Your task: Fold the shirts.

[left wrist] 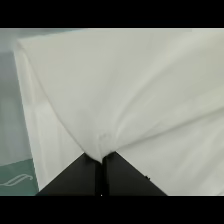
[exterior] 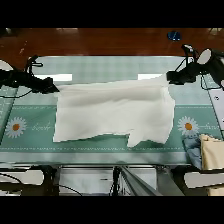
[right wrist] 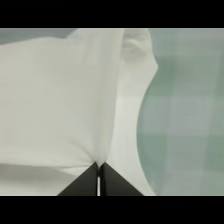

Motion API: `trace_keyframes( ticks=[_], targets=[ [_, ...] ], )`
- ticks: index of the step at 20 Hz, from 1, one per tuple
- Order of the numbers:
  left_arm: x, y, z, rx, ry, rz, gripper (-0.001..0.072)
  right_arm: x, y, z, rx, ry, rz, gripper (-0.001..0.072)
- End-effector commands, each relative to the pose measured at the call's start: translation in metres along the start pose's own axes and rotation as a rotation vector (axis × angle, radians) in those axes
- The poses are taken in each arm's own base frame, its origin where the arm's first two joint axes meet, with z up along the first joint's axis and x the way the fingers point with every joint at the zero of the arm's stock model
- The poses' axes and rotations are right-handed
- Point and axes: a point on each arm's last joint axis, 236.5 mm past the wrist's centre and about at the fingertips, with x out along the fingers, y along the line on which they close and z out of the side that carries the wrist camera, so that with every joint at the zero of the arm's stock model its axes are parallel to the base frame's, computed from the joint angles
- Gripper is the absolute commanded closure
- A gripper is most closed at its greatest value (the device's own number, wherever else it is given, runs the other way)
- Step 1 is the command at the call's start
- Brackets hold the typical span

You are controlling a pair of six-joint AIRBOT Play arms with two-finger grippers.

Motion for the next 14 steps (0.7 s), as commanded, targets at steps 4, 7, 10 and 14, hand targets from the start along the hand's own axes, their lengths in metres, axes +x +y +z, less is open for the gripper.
trace_keyframes(
  ticks=[4, 7, 10, 14],
  targets=[
    [0.017, -0.006, -0.007, -0.013, 0.049, -0.003, 0.0677, 0.019, 0.025, -0.028, 0.08, 0.138, 0.107, 0.0676],
    [0.006, -0.007, -0.004, -0.007, 0.047, -0.01, 0.0373, 0.017, 0.032, -0.028, 0.079, 0.141, 0.14, 0.0427],
    [-0.045, 0.021, -0.019, 0.039, 0.122, 0.054, 0.0359, -0.023, -0.016, -0.05, -0.085, 0.206, -0.037, 0.0316],
    [-0.101, 0.048, -0.069, -0.189, 0.101, 0.033, 0.0356, -0.067, -0.08, -0.097, 0.083, 0.307, -0.118, 0.0262]
  ],
)
